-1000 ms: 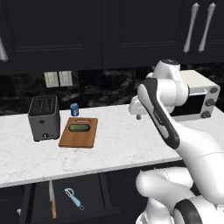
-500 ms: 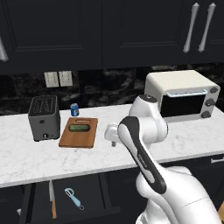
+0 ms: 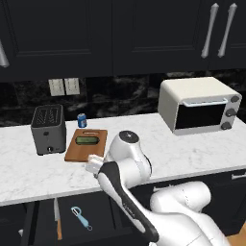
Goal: Place the appropriate cutting tool for cutting the cucumber skin on the cutting board.
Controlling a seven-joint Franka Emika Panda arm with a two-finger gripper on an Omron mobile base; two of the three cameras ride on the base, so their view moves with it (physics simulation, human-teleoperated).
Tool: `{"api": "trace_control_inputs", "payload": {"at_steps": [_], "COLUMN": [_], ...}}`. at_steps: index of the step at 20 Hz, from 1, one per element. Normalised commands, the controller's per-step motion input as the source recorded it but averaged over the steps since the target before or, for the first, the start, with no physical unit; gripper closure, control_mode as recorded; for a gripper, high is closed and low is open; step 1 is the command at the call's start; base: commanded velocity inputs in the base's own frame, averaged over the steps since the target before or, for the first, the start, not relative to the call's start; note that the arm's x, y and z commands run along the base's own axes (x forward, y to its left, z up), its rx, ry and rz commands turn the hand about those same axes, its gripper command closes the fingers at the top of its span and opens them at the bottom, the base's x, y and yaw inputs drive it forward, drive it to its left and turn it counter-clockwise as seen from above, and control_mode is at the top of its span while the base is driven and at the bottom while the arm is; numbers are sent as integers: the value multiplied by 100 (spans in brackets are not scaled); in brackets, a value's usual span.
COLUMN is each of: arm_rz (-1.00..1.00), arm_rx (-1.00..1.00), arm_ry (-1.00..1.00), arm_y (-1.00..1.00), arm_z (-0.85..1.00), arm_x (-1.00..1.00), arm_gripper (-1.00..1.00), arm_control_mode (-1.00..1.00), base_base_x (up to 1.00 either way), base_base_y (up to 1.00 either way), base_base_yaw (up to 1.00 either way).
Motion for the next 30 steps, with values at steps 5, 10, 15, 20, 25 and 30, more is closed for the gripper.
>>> {"api": "trace_control_inputs", "payload": {"at_steps": [5, 10, 15, 20, 25, 30], "arm_rz": [0, 1, 10, 18, 25, 20], "arm_rx": [-3, 0, 0, -2, -9, -14], "arm_ry": [-4, 0, 3, 10, 11, 12], "arm_y": [51, 0, 0, 0, -7, 1], "arm_z": [-50, -22, -3, -2, -16, -4], "arm_x": [-10, -33, -53, -34, -3, 0], "arm_gripper": [-100, -100, -100, -100, -100, -100], "arm_control_mode": [-100, -100, -100, -100, -100, -100], "base_base_x": [0, 0, 0, 0, 0, 0], "base_base_y": [0, 0, 0, 0, 0, 0], "base_base_yaw": [0, 0, 0, 0, 0, 0]}}
